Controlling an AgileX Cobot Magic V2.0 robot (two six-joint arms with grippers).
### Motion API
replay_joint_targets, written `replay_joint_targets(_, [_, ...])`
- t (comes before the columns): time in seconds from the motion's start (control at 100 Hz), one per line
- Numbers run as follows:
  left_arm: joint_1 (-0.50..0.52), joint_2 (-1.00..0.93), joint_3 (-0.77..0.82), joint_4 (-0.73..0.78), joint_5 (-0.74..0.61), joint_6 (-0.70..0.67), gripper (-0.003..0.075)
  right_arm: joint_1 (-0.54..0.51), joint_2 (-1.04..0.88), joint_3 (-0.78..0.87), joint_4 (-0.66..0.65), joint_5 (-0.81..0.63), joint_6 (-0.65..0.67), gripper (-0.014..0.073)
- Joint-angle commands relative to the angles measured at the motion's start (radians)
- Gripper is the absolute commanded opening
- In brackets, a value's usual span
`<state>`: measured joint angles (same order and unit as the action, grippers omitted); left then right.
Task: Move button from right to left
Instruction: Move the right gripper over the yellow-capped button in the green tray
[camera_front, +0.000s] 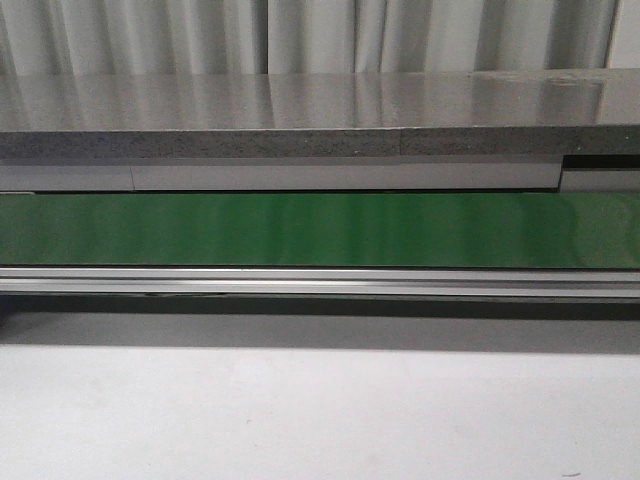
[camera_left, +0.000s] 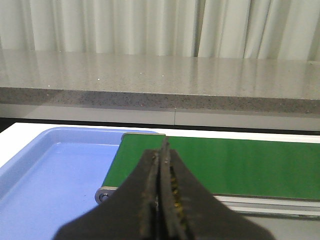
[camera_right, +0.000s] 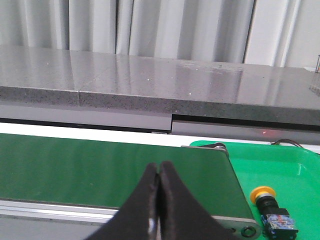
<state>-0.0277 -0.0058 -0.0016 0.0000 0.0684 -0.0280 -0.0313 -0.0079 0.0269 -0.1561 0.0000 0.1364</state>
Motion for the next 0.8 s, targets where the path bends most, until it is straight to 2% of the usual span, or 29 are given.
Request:
replay_joint_targets(0.0, [0.003,-0.030,0.046,-0.009,-0.083,-0.010,-0.0020,0.001,-0.022,-0.015,-0.011,-0.077,-0.004,-0.0060])
replay_joint_targets(0.17, [0.003,-0.030,0.046,-0.009,-0.083,-0.010,-0.0020,0.001,-0.022,-0.084,-0.011,0.014,-0.004,-0.0060])
replay_joint_targets(0.4, [0.003,-0.030,0.046,-0.009,-0.083,-0.010,-0.0020,0.001,0.023,-0.300,-0.015,0.207,-0.004,-0.0060])
replay_joint_targets(0.56, [0.003,-0.030,0.046,-0.009,-0.083,-0.010,-0.0020,0.001,0.122,-0.460,-0.015,0.302,-0.004,-0.0060])
replay_joint_targets(0.79, [0.003,-0.030,0.046,-0.009,-0.083,-0.010,-0.0020,0.001,0.322,-0.611,-0.007,0.343,-0.003,-0.0060])
